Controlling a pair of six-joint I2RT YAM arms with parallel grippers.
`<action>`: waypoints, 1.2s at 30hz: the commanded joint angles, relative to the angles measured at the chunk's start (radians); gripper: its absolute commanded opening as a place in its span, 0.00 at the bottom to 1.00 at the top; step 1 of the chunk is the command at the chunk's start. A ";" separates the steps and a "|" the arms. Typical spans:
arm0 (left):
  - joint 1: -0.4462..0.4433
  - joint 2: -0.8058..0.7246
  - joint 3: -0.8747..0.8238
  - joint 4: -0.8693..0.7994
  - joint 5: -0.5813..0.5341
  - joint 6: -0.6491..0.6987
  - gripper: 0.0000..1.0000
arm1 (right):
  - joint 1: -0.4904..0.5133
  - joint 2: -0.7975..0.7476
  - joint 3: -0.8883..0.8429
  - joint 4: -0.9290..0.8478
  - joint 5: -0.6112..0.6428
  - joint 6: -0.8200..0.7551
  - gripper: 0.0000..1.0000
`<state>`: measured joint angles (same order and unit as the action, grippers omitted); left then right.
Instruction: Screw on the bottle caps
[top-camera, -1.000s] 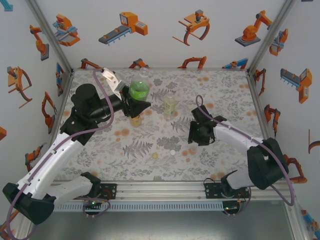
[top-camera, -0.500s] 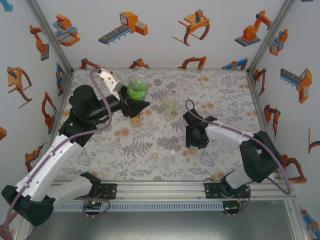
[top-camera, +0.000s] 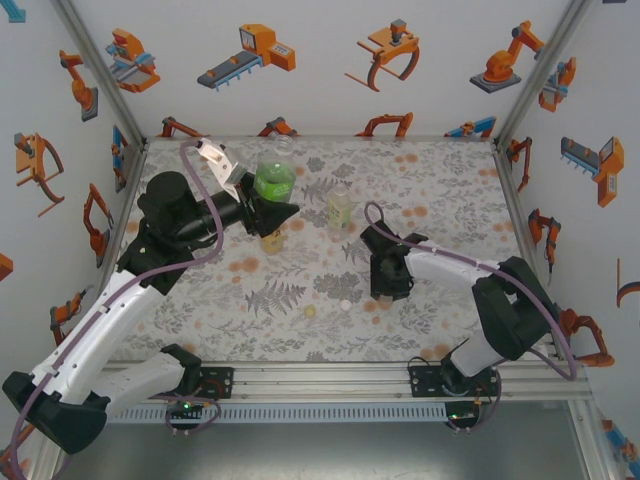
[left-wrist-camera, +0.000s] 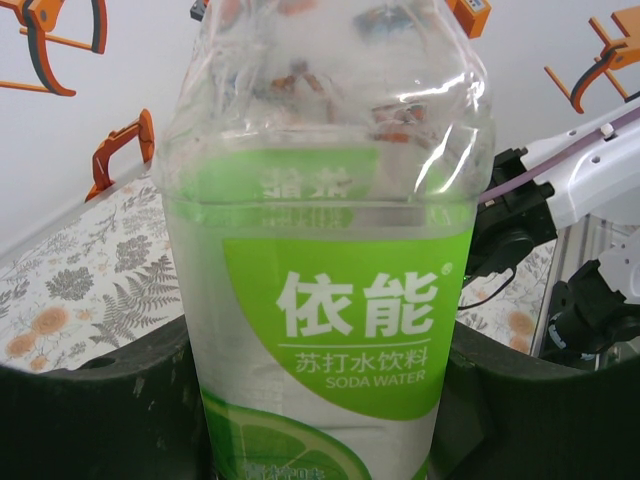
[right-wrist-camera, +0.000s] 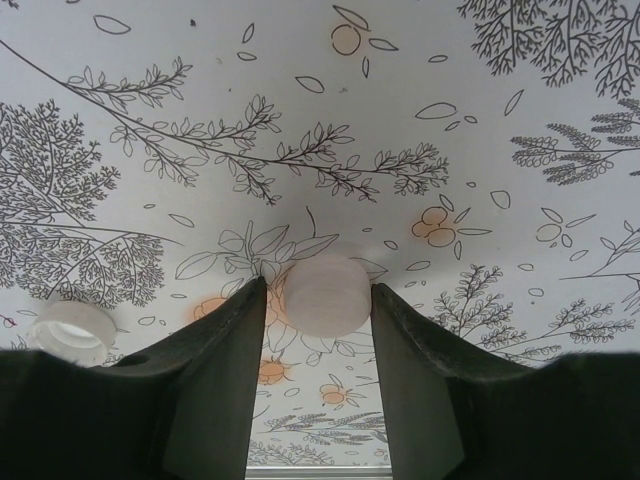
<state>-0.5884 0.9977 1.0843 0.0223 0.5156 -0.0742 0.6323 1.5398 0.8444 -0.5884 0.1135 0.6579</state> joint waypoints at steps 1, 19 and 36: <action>-0.003 -0.011 -0.006 0.026 -0.002 -0.019 0.11 | 0.011 0.009 0.015 -0.027 0.018 0.019 0.43; -0.003 0.006 -0.003 0.042 0.003 -0.028 0.11 | 0.015 0.031 -0.014 0.037 0.009 0.035 0.41; -0.004 0.020 0.012 -0.031 0.035 0.068 0.09 | 0.015 -0.081 0.029 -0.031 0.021 -0.018 0.16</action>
<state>-0.5884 1.0157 1.0840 0.0139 0.5201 -0.0639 0.6395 1.5230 0.8448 -0.5781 0.1112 0.6636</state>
